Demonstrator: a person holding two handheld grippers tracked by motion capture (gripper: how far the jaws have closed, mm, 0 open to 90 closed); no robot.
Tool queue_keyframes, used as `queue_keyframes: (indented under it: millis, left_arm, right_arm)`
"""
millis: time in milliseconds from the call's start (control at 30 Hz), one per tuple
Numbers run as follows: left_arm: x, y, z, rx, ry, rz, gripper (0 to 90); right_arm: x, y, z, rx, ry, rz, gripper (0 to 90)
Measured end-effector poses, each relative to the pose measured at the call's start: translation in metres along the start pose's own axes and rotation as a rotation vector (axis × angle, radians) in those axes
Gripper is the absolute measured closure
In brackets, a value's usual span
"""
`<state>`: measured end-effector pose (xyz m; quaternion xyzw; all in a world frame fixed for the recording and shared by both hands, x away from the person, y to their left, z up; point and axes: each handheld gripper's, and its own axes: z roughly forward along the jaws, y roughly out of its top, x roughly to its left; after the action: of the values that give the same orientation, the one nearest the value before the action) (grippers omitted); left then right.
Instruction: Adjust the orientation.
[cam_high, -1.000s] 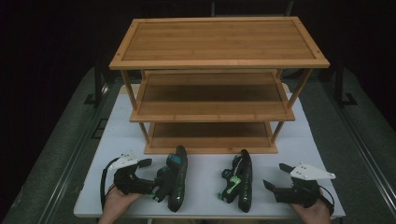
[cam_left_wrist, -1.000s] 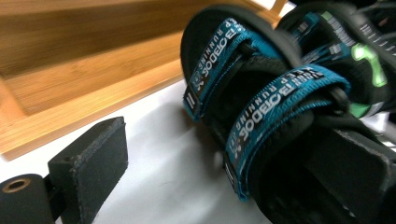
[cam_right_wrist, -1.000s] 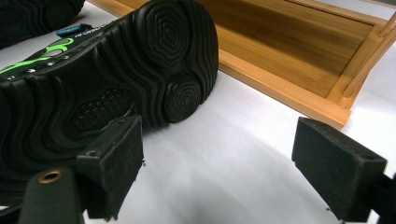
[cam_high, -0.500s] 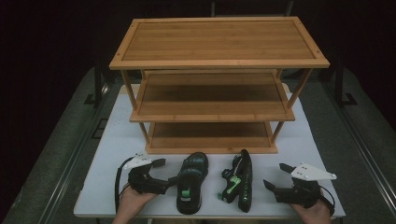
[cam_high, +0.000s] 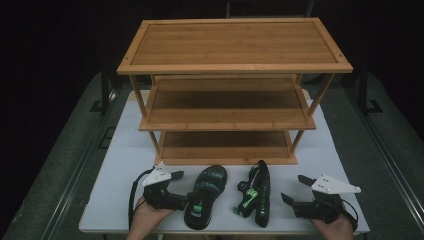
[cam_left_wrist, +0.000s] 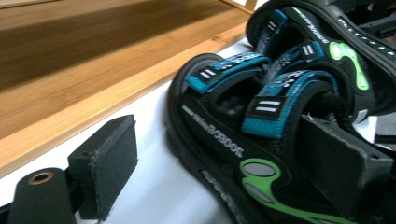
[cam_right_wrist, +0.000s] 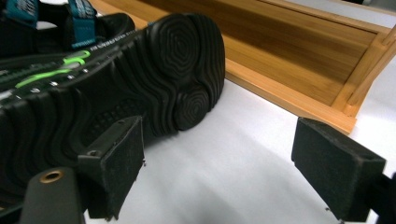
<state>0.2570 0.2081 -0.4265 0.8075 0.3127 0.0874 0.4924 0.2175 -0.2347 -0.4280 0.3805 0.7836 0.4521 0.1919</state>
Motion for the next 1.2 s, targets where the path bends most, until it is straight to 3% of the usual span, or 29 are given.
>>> queue_keyframes:
  millis: [100,200,500,700,833,1200]
  left_arm:
    - [-0.002,0.002,0.003,0.010,-0.023,0.003,21.4]
    - [-0.005,0.002,0.005,0.016,-0.017,0.033,25.3]
    - [-0.007,0.000,0.004,0.006,-0.015,0.036,32.0]
    - [-0.007,0.000,0.006,0.004,-0.014,0.026,30.8]
    - [-0.007,0.000,0.006,0.003,-0.010,0.022,28.4]
    - [-0.009,0.001,0.007,0.002,-0.004,0.025,22.3]
  right_arm:
    - [0.001,0.002,-0.002,-0.017,0.027,0.001,23.2]
    - [0.004,0.004,-0.003,-0.029,0.043,-0.001,24.2]
    - [0.016,0.013,-0.006,-0.084,0.092,-0.022,37.9]
    - [0.026,0.021,-0.008,-0.142,0.109,-0.045,56.6]
    - [0.033,0.026,-0.004,-0.135,0.136,-0.063,68.1]
    - [0.051,0.034,0.012,-0.102,0.178,-0.116,79.6]
